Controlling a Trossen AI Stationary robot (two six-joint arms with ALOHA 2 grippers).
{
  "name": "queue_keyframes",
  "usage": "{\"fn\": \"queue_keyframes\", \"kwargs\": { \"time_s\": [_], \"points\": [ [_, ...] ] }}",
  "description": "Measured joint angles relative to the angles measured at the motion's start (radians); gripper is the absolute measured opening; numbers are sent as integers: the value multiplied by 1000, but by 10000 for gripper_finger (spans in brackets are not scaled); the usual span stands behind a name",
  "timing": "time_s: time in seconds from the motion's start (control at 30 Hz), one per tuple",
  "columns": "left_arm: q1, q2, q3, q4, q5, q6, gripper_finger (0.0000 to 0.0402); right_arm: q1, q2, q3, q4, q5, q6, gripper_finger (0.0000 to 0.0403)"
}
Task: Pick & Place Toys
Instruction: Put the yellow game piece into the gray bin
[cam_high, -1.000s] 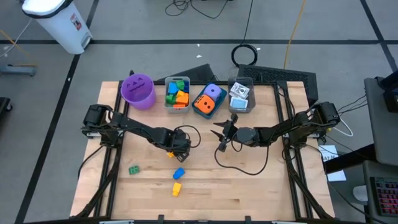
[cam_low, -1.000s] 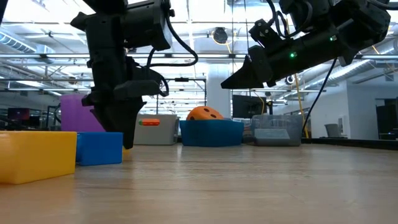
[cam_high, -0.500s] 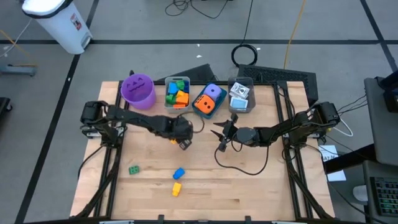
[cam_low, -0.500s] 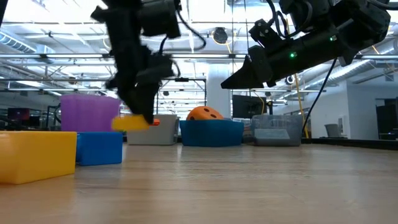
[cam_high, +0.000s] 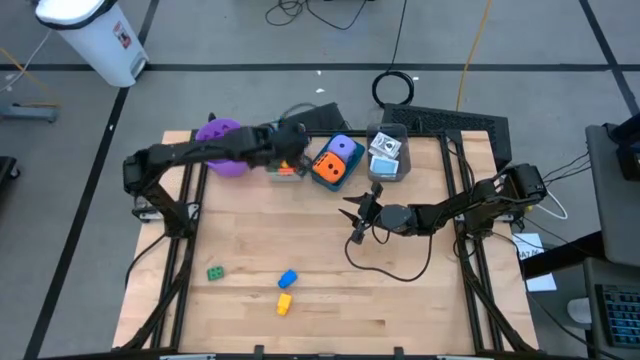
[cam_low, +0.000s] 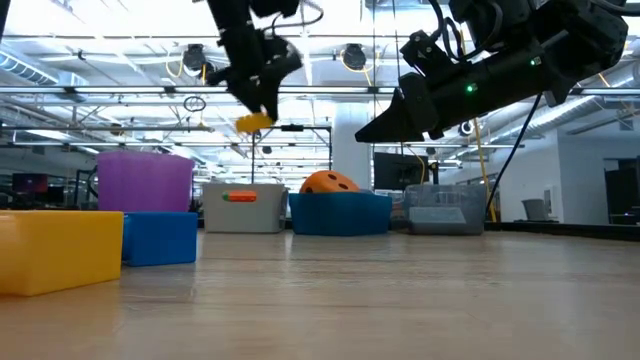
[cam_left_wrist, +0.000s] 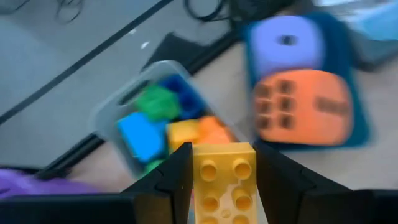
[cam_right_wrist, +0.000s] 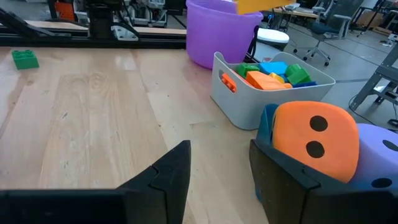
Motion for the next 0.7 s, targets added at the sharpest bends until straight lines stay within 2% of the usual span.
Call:
{"fn": "queue_keyframes", "kwargs": {
  "time_s": [0.27, 0.53, 0.7],
  "points": [
    [170, 3, -41, -19, 44, -52, 146, 0, 0, 0, -1, 0, -2, 155],
    [239, 43, -130, 4, 113, -107, 147, 0, 0, 0, -2, 0, -1, 155],
    [247, 45, -164, 81, 148, -117, 152, 0, 0, 0, -1, 0, -1, 155]
  ]
}}
